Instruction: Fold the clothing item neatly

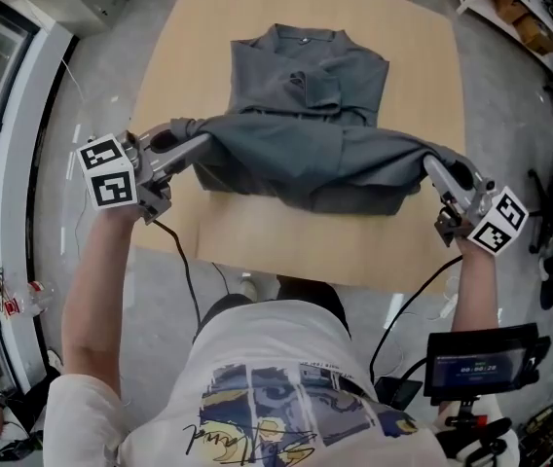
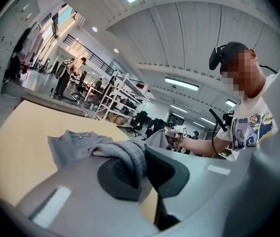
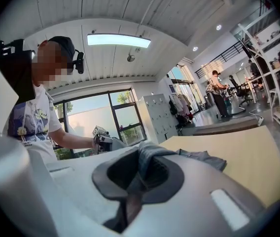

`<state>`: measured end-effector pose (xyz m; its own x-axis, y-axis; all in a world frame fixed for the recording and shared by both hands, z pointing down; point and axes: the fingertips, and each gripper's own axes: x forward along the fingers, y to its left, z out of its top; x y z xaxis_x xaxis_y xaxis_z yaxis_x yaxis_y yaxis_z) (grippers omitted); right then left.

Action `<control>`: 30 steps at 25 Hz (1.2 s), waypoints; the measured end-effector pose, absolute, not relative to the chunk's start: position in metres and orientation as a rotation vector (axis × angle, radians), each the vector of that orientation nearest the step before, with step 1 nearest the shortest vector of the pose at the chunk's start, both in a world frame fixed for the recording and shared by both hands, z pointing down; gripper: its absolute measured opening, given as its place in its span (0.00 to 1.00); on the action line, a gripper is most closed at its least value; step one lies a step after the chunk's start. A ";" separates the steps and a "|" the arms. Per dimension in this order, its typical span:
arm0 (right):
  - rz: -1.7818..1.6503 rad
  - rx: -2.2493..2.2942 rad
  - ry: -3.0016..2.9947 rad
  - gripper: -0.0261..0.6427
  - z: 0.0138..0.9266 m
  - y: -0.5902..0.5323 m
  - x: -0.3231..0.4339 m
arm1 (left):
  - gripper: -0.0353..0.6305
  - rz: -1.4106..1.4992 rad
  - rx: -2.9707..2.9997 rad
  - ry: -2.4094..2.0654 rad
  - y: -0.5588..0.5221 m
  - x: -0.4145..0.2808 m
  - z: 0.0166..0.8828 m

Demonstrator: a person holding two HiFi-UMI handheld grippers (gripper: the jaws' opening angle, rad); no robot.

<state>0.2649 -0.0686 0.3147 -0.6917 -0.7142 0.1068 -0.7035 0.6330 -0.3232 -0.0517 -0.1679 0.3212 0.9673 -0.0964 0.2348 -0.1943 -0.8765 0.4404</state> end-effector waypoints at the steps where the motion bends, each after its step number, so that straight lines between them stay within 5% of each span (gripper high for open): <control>1: -0.531 -1.219 2.813 0.06 0.314 -0.069 0.265 | 0.08 0.286 2.644 -0.215 -0.168 -0.052 0.320; 30: -0.735 -1.349 2.767 0.06 0.447 -0.275 0.353 | 0.08 0.373 2.524 -0.431 -0.376 0.009 0.428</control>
<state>0.3529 -0.2748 0.4467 -0.6363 -0.7397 0.2189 -0.7508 0.5287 -0.3959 0.0093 -0.3765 0.4281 0.9103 -0.2249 0.3476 -0.3765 -0.7989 0.4690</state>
